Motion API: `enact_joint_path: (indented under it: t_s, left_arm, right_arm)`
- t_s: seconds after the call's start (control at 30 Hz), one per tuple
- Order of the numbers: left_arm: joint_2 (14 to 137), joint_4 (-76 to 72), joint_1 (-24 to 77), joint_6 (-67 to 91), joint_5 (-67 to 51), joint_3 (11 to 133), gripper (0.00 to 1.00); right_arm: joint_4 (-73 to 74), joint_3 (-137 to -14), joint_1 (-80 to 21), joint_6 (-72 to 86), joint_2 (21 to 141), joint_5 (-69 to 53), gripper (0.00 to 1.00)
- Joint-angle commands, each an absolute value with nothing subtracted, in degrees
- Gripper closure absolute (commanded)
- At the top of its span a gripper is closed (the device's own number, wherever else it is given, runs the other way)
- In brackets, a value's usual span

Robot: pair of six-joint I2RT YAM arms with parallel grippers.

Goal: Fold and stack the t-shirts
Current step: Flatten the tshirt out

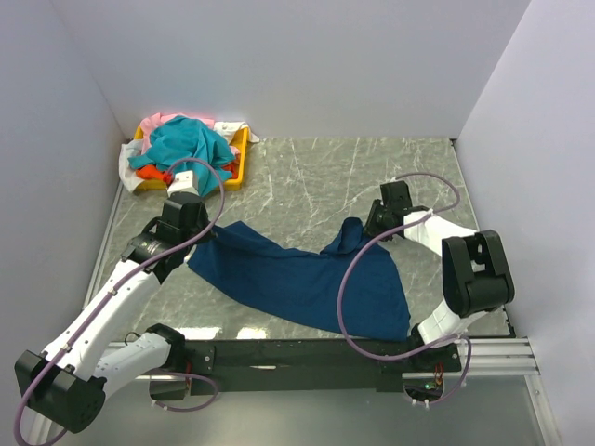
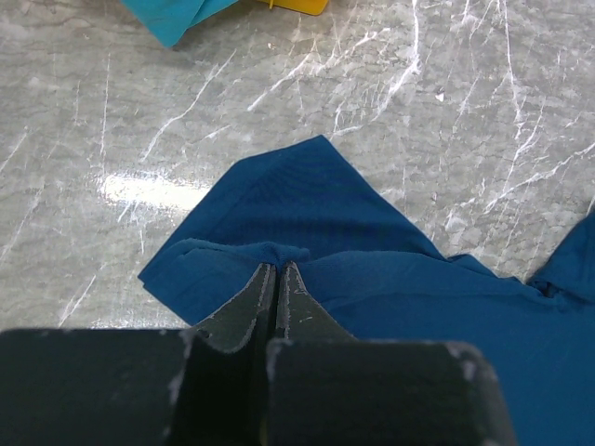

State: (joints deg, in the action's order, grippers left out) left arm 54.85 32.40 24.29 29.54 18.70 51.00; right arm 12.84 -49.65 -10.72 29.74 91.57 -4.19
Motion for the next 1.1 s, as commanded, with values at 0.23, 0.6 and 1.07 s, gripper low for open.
enact_joint_path:
  t_s: [0.23, 0.6, 1.07]
  left_arm:
    - [54.58, 31.46, 23.73, 28.65, 18.81, 51.06, 0.99]
    - [55.63, 31.29, 22.5, 27.07, 17.93, 53.17, 0.99]
    - [56.87, 31.38, 16.0, 21.53, 18.28, 55.81, 1.0]
  right_arm:
    - [11.24, -53.53, -10.9, 28.48, 94.84, -8.08, 0.92]
    - [22.84, -53.88, -10.99, 27.42, 72.09, -4.49, 1.0]
    - [32.26, -42.75, -26.7, 37.07, 46.77, -0.44, 1.0]
